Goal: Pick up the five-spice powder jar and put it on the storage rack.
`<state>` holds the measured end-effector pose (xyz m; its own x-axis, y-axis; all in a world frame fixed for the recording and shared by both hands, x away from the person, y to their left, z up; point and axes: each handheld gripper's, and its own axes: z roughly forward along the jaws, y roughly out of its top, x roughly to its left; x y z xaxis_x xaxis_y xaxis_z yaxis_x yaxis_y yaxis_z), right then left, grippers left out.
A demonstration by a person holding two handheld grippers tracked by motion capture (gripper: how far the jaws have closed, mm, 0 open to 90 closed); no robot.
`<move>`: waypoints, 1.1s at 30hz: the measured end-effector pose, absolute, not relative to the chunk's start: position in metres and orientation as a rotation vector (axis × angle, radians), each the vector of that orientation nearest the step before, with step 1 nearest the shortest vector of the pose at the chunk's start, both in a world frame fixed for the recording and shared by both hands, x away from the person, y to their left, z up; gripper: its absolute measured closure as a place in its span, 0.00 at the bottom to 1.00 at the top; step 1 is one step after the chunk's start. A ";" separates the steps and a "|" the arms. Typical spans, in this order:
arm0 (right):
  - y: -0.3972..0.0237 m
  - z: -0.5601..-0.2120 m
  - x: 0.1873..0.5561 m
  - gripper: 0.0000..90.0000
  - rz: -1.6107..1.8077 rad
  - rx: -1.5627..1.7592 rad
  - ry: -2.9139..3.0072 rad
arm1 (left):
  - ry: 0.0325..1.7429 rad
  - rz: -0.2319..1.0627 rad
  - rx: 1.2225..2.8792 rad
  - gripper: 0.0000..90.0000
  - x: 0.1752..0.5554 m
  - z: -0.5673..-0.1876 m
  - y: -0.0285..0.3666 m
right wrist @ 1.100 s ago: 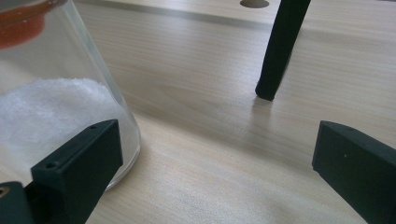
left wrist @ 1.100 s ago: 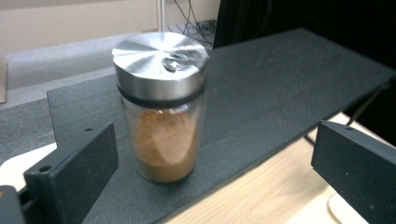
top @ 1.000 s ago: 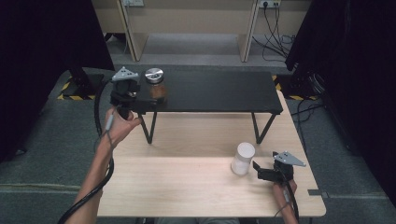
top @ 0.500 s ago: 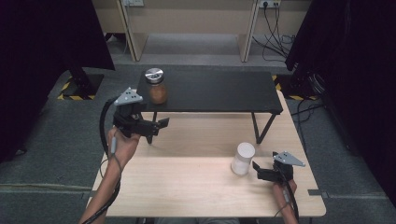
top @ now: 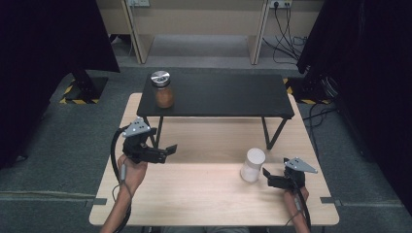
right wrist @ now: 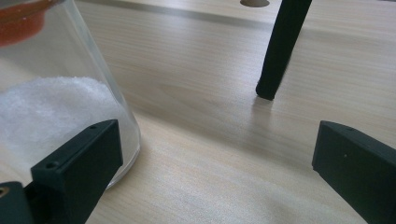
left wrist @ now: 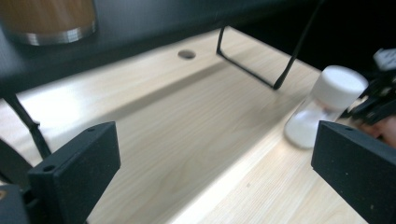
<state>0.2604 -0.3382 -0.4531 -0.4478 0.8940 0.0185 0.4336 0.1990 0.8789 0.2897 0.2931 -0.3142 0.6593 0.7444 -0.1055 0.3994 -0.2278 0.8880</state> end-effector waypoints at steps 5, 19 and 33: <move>-0.338 -0.453 0.260 0.02 1.190 1.233 1.971 | 0.924 0.378 1.844 0.01 0.294 -0.339 0.296; -0.339 -0.453 0.261 0.02 1.193 1.227 1.979 | 0.906 0.334 1.817 0.00 0.291 -0.399 0.301; -0.340 -0.452 0.262 0.02 1.197 1.215 1.996 | 0.945 0.345 1.814 0.01 0.293 -0.456 0.317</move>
<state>0.2620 -0.3403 -0.4525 -0.4694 0.8828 0.0192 0.4324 0.2109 0.8767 0.2933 0.3170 -0.4559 0.6516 0.7360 -0.1835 0.4447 -0.1747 0.8785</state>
